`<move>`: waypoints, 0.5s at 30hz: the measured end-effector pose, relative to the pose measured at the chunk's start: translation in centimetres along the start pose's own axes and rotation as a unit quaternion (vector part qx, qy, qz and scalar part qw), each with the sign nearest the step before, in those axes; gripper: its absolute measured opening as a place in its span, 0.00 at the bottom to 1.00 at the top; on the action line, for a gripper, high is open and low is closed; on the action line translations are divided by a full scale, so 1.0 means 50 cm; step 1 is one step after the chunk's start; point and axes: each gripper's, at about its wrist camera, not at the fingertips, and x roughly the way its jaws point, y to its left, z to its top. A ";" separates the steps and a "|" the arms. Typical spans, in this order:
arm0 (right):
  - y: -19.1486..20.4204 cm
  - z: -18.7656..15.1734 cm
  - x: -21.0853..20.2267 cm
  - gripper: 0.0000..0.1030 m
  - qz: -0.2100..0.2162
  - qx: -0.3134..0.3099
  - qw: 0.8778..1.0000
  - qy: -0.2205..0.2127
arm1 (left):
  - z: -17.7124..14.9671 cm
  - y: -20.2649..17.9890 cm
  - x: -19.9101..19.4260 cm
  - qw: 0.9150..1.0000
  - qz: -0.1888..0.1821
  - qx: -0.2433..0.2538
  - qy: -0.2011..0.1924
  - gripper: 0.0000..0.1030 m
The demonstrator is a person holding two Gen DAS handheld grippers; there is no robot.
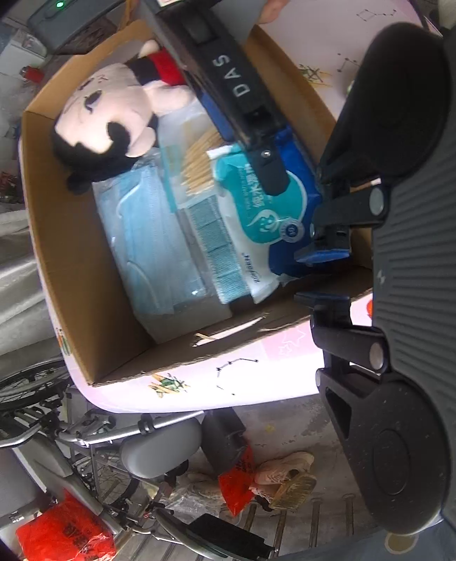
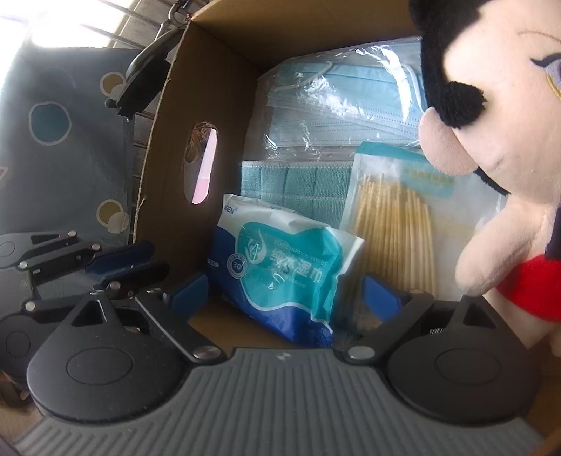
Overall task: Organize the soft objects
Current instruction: 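Lower the wet wipe pack into the box and open both tools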
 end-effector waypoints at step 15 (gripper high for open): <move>-0.005 0.010 0.025 0.22 -0.083 -0.035 0.996 -0.028 | 0.015 -0.021 0.115 0.993 -0.082 -0.084 0.020 0.18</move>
